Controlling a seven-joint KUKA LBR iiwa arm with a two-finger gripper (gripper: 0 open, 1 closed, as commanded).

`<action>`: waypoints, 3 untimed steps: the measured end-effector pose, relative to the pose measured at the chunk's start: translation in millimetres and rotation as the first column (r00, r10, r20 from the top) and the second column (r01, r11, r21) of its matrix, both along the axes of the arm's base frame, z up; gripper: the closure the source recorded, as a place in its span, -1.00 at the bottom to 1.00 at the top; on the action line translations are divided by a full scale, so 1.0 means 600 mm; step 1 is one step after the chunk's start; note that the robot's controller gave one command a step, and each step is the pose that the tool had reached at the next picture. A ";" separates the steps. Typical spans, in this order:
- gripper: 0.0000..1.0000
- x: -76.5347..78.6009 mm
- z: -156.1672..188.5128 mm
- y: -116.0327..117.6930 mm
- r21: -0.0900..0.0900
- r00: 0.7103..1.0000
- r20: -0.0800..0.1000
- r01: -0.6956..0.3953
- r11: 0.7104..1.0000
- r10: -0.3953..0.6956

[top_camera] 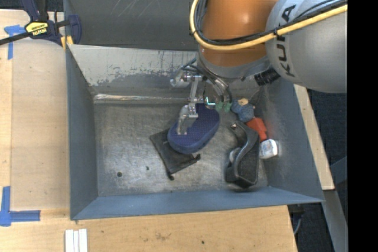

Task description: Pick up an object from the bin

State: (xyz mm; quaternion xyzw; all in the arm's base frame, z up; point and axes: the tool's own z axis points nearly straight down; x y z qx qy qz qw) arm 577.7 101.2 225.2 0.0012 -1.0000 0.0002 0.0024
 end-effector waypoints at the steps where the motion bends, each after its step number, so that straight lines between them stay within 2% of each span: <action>1: -1.00 0.021 -0.224 -0.074 0.003 0.970 0.004 -0.241 0.970 0.241; 2: 1.00 0.024 -0.218 -0.073 0.002 0.970 0.008 -0.241 0.970 0.241; 3: 1.00 0.015 0.017 -0.051 -0.001 0.967 0.017 -0.256 0.967 0.256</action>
Offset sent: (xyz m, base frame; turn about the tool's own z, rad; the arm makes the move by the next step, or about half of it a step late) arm 0.0121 -0.0443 -0.1340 -0.2462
